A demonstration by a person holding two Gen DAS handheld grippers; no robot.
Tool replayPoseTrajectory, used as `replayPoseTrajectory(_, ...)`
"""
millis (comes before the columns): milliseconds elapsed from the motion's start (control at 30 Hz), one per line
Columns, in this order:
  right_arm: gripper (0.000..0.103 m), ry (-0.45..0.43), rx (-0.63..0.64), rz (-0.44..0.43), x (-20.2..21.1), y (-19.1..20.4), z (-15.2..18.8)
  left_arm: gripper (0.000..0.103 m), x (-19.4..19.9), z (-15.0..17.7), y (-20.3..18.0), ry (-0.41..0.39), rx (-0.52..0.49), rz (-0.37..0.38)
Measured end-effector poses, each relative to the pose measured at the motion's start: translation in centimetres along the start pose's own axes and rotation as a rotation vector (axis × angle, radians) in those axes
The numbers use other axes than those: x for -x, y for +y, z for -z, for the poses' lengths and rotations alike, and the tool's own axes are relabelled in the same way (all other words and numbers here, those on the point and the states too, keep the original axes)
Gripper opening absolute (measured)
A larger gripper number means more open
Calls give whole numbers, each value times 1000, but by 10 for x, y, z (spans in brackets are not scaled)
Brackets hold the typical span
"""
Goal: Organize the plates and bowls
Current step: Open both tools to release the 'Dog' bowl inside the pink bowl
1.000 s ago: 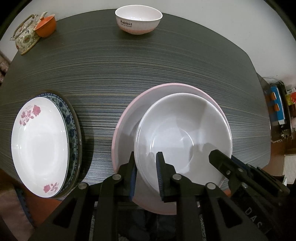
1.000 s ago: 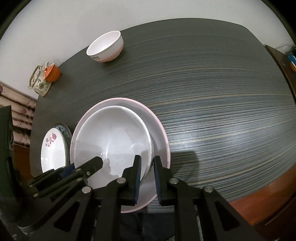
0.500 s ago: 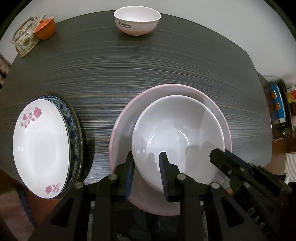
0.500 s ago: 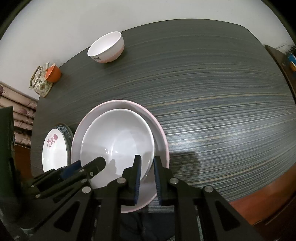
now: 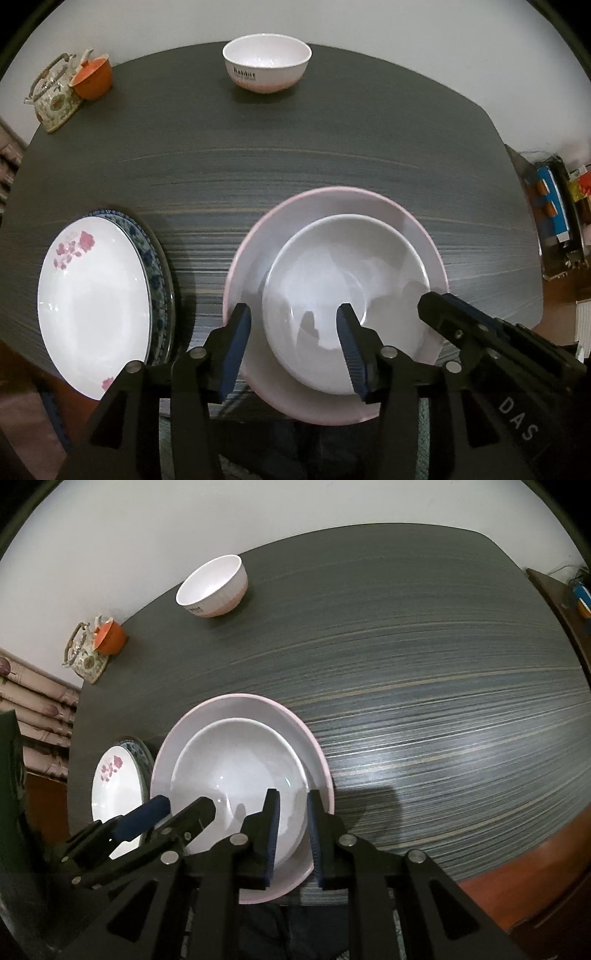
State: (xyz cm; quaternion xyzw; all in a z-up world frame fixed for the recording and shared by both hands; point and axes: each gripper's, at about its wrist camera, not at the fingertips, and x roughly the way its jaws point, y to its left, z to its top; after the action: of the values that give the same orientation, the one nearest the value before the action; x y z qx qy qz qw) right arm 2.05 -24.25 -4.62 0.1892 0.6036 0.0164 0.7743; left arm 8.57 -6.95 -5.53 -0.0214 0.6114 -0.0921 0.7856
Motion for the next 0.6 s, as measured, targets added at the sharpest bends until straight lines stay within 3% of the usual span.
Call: replayPoseTrajectory(600, 16, -53, 34, -54, 16, 5, -11, 53, 27, -3, 18, -110, 32, 25)
